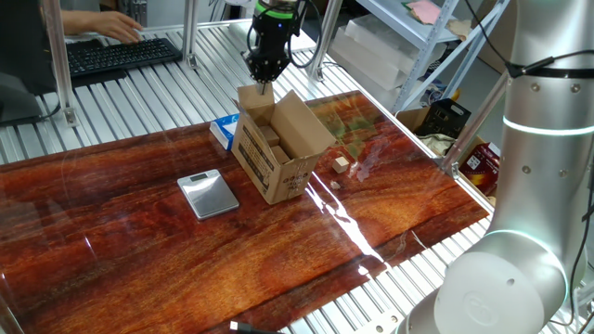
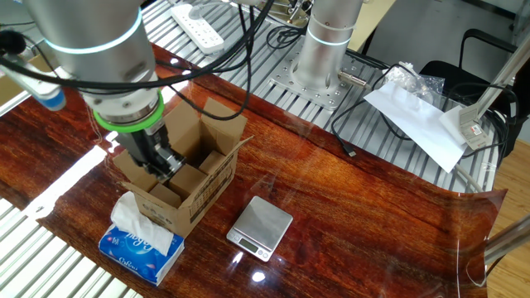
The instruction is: Open a box
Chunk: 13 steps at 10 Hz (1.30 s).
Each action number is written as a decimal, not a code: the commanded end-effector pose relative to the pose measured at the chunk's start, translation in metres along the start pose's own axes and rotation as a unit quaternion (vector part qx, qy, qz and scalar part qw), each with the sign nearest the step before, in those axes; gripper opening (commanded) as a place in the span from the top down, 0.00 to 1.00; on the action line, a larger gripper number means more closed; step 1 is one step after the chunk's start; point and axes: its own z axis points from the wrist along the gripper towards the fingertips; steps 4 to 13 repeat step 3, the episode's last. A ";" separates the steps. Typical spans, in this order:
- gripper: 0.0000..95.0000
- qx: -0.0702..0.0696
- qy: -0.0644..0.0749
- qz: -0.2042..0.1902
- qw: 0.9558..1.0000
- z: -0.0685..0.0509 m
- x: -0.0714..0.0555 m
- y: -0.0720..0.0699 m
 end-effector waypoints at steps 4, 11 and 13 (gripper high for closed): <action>1.00 0.001 0.004 -0.001 1.000 -0.003 0.004 0.003; 1.00 0.001 0.004 -0.001 1.000 -0.003 0.004 0.003; 1.00 0.001 0.004 -0.001 1.000 -0.003 0.004 0.003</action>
